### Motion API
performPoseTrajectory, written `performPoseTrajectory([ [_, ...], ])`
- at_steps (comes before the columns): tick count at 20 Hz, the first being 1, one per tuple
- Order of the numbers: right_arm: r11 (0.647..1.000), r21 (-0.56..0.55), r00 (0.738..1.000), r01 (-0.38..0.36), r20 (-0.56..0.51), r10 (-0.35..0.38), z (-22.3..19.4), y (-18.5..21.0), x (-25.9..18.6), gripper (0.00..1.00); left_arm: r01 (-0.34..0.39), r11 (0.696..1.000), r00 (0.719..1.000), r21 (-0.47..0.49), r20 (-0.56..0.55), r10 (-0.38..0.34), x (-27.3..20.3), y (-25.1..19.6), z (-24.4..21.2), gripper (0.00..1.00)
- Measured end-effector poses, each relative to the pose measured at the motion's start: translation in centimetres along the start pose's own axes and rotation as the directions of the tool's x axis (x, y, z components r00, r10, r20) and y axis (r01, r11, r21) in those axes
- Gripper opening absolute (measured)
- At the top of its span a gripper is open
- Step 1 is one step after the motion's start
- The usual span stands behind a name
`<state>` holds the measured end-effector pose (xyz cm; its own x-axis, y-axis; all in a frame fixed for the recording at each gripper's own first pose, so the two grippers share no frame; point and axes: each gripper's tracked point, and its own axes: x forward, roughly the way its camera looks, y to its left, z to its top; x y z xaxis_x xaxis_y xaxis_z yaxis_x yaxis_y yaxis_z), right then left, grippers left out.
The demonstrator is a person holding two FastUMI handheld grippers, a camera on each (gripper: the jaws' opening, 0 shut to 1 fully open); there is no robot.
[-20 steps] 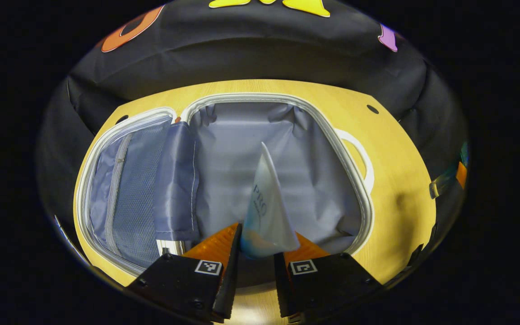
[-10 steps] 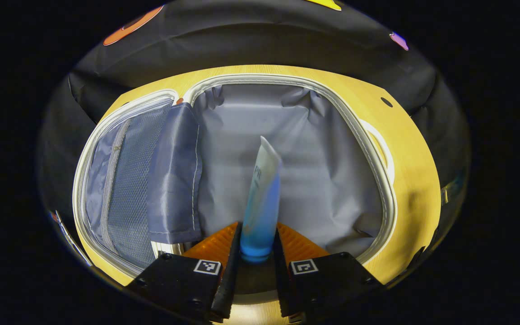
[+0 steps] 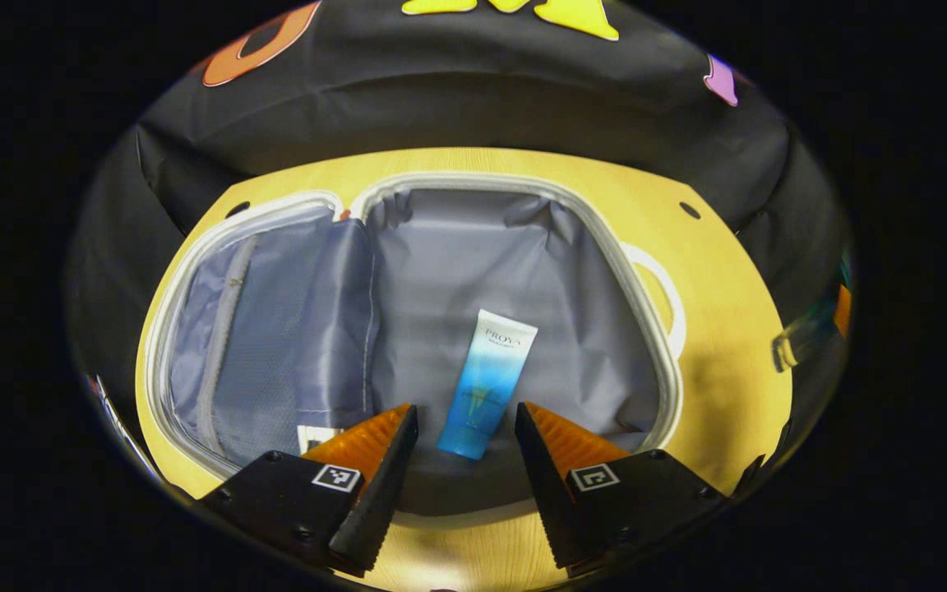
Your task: First open the suitcase, pack the skin care products into it, and then close the suitcase.
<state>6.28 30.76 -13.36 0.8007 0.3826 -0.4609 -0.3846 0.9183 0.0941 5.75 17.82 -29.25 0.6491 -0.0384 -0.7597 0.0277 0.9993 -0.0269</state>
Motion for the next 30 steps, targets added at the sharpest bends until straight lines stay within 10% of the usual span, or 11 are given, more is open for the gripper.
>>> performPoseTrajectory([
  [8,0.990,0.062,0.985,-0.128,-0.110,0.134,0.0,9.6,6.8,0.36,-0.076,0.997,0.971,-0.016,0.227,0.077,-7.1,6.5,0.9,0.89],
  [21,0.987,0.161,0.942,0.006,-0.333,0.049,-5.8,12.5,14.6,0.38,-0.107,0.993,0.839,0.046,0.540,0.065,-14.9,11.8,3.4,0.89],
  [30,0.970,0.220,0.899,0.102,-0.438,0.005,-8.0,11.8,19.5,0.38,-0.176,0.984,0.821,-0.018,0.550,0.157,-16.4,16.3,3.7,0.90],
])
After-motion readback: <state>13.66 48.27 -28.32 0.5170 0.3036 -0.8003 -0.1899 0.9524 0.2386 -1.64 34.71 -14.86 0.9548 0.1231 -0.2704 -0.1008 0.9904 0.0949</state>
